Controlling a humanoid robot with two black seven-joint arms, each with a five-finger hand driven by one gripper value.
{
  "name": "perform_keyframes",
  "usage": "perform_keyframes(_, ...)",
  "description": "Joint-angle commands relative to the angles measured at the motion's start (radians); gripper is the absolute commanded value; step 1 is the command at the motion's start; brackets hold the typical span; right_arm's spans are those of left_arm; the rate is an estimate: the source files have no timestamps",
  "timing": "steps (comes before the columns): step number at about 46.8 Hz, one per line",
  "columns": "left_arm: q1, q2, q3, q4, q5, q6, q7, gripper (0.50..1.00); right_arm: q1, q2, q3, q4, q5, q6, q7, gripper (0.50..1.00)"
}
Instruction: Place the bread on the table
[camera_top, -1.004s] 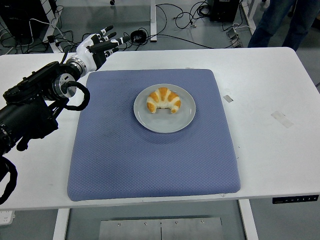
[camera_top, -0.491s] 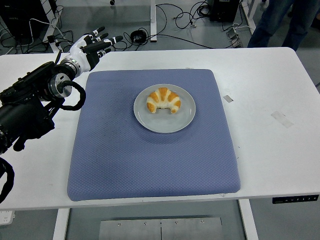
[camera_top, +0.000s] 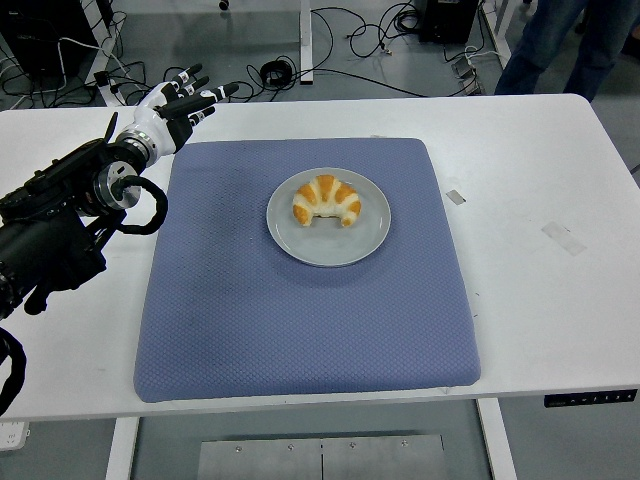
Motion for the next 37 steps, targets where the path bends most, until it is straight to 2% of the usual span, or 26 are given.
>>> perform_keyframes(1,-0.008,0.000,0.004,0.000,0.001,0.005,0.000,0.992,0.000,0.000,0.000,0.000,0.000,0.000,0.000,1.000)
perform_keyframes(18,-0.029,0.000,0.018,-0.009,0.016,0.016,0.009,0.990,0.000,0.000,0.000,0.000,0.000,0.000,0.000,1.000)
perform_keyframes(25,-0.060,0.005,0.088,-0.055,0.018,0.046,0.011,0.989,0.000,0.000,0.000,0.000,0.000,0.000,0.000,1.000)
perform_keyframes(31,-0.085,0.010,0.156,-0.106,0.020,0.097,0.020,0.989,0.000,0.000,0.000,0.000,0.000,0.000,0.000,1.000)
perform_keyframes(37,-0.105,0.040,0.219,-0.129,0.027,0.126,0.034,0.987,0.000,0.000,0.000,0.000,0.000,0.000,0.000,1.000)
